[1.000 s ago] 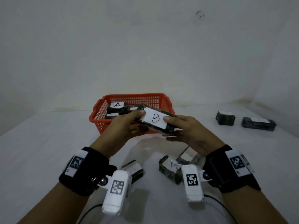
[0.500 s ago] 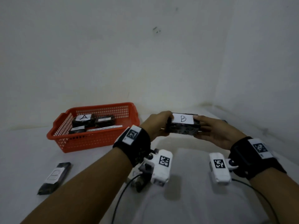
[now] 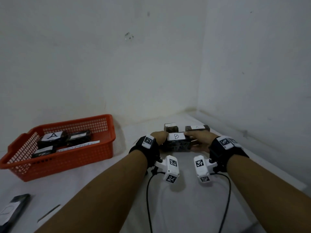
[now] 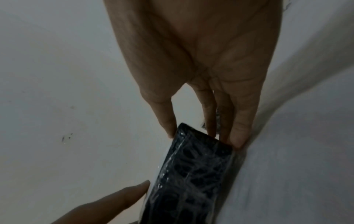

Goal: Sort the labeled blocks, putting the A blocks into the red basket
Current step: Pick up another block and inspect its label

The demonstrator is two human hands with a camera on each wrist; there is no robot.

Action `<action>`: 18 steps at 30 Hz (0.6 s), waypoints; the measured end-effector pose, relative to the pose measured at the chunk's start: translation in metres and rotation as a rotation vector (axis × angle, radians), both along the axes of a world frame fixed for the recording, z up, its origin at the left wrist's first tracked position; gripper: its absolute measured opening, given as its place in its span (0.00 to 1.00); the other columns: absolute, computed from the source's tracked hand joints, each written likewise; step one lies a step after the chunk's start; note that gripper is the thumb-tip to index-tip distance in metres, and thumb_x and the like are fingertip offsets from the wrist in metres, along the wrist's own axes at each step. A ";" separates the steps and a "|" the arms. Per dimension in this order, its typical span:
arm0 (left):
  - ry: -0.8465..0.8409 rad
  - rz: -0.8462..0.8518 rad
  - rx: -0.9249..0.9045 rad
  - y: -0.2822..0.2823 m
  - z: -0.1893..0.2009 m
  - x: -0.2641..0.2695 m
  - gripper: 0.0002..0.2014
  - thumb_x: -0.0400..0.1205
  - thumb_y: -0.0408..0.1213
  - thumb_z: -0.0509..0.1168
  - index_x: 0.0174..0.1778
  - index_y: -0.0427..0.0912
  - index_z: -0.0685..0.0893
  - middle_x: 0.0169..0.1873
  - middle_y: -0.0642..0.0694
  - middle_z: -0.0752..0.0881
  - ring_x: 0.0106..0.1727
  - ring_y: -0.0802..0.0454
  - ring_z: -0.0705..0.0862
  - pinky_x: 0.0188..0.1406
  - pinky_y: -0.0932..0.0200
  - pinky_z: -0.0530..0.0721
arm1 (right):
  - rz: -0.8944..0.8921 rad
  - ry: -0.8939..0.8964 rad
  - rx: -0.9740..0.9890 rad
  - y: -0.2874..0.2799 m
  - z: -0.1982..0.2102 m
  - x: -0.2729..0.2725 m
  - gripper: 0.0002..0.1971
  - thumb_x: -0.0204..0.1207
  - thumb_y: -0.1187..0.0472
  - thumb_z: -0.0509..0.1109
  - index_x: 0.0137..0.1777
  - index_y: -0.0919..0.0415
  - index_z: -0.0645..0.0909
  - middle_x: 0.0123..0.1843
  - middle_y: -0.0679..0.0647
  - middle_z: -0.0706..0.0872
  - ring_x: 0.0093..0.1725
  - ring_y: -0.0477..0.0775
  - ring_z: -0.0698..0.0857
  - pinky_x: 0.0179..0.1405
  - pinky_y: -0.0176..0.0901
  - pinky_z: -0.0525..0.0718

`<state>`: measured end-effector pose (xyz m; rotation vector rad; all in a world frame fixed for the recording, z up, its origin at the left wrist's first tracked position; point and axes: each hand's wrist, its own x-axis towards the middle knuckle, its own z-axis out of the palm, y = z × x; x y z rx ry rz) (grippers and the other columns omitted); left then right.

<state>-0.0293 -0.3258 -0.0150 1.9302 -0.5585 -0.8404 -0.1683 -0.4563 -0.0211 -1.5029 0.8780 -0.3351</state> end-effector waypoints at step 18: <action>0.038 0.046 0.021 -0.018 -0.006 0.015 0.14 0.84 0.40 0.67 0.60 0.35 0.78 0.64 0.32 0.83 0.65 0.32 0.86 0.69 0.36 0.85 | -0.081 0.085 -0.162 -0.020 -0.006 0.013 0.09 0.80 0.60 0.79 0.48 0.66 0.86 0.47 0.62 0.89 0.49 0.64 0.90 0.57 0.62 0.91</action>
